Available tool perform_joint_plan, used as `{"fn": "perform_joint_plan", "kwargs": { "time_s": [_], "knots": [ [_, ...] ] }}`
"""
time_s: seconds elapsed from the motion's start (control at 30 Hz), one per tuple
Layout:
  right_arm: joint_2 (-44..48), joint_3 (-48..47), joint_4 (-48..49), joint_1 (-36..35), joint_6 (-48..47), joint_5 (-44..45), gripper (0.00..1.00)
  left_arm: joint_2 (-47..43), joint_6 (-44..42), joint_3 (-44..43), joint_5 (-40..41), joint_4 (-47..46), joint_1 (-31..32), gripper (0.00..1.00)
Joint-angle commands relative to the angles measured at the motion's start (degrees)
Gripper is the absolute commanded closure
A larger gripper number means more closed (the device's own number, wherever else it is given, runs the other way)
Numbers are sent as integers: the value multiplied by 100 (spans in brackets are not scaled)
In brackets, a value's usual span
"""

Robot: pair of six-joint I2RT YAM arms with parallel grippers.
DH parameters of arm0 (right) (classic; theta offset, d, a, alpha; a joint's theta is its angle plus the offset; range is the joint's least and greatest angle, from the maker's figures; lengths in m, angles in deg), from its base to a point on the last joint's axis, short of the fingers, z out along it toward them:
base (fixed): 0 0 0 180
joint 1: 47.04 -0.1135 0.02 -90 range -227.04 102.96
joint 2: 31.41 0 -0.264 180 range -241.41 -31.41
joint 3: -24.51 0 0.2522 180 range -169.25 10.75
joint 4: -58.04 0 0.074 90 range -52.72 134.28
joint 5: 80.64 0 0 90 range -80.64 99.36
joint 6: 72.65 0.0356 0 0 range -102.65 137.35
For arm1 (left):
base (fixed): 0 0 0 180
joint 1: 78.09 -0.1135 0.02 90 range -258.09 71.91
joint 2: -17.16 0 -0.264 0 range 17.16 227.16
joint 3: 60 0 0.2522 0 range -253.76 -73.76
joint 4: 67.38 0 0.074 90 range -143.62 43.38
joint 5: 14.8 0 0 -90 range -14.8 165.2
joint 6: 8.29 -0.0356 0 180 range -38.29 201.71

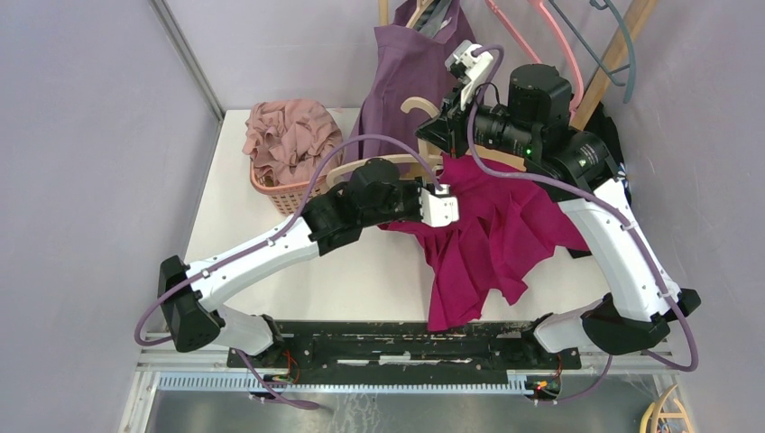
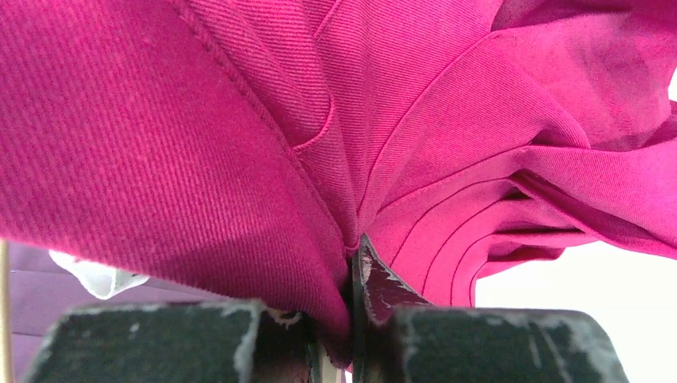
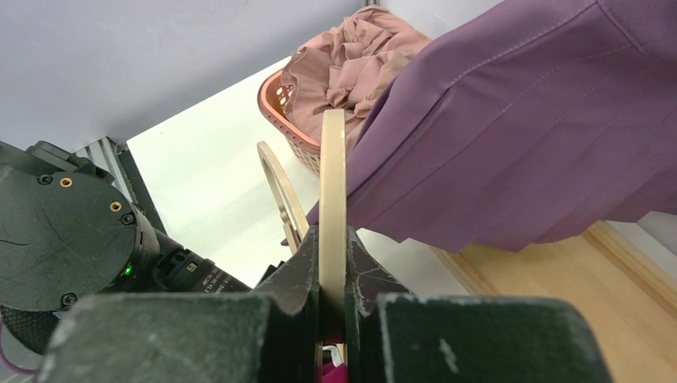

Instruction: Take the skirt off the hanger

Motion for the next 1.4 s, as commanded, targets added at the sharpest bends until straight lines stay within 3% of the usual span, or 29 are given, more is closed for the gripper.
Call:
{"fn": "perform_joint_plan", "kwargs": {
  "time_s": [0.0, 0.07, 0.17, 0.4, 0.47, 0.53, 0.57, 0.6, 0.63, 0.87, 1.13, 1.37],
  "knots": [
    [35, -434, 913, 79, -66, 503, 99, -17, 117, -216, 25, -950, 45, 97],
    [43, -406, 905, 77, -67, 503, 99, -21, 204, -196, 125, -1118, 47, 95],
    [62, -357, 896, 78, -85, 490, 99, -65, 229, -171, 175, -1318, 44, 73],
    [70, -372, 869, 79, -106, 454, 99, -36, 188, -172, 289, -1656, 43, 46],
    [71, -376, 869, 80, -105, 445, 99, -29, 196, -148, 295, -1775, 44, 48],
    [79, -374, 861, 79, -104, 450, 99, -18, 198, -117, 308, -1888, 50, 56],
    [86, -366, 860, 74, -111, 452, 99, -4, 197, -116, 310, -1899, 48, 67],
    [90, -364, 860, 79, -105, 459, 99, 6, 201, -129, 304, -1896, 48, 88],
    [88, -356, 859, 79, -110, 460, 99, 19, 242, -143, 297, -1892, 45, 96],
    [88, -271, 853, 79, -175, 560, 99, -188, 765, -179, -22, -1598, 44, 97],
    [-24, -166, 921, 79, -314, 955, 99, -758, 1342, -115, -958, -873, 43, 97],
    [-380, -595, 1135, 79, -145, 846, 99, -668, 1899, 4, -1277, -1161, 43, 97]
  ]
}}
